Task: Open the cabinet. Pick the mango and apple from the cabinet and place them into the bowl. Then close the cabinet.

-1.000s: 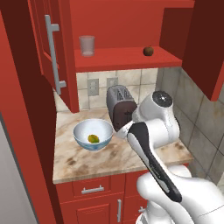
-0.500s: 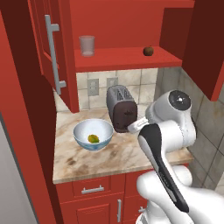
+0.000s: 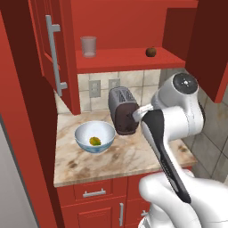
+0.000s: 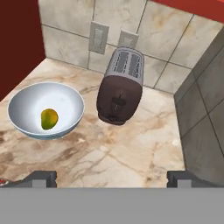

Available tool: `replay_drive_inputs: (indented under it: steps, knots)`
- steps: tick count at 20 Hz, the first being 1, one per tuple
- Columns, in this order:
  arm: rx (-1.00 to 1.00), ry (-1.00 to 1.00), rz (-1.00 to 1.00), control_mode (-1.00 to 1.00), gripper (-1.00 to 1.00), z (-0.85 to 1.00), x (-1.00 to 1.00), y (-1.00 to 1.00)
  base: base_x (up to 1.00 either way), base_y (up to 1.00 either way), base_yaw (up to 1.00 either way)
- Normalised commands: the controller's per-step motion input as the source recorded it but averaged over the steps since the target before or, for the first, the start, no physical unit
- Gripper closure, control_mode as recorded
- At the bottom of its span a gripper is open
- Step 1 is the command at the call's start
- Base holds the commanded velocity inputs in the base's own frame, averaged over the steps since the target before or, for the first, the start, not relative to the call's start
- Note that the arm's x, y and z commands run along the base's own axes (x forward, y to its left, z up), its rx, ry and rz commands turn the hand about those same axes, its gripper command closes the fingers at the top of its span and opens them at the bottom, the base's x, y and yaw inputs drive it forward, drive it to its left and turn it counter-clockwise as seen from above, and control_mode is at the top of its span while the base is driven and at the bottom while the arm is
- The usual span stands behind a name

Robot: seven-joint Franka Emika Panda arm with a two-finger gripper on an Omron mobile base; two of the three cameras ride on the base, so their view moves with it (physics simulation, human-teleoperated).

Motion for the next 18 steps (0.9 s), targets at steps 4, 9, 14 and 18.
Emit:
replay_drive_inputs:
  steps: [4,9,14,18]
  knots:
    - [0.0,0.0,-0.06,-1.0,-1.0,0.27,0.01,-0.2,0.0,0.0,0.0]
    - [0.0,0.0,-0.03,-1.0,-1.0,0.22,0.04,-0.17,0.0,0.0,0.0]
    - [0.0,0.0,-0.04,-1.0,-1.0,0.32,0.02,-0.22,0.0,0.0,0.0]
    - [0.0,0.0,-0.02,-1.0,-1.0,0.31,0.06,-0.22,0.0,0.0,0.0]
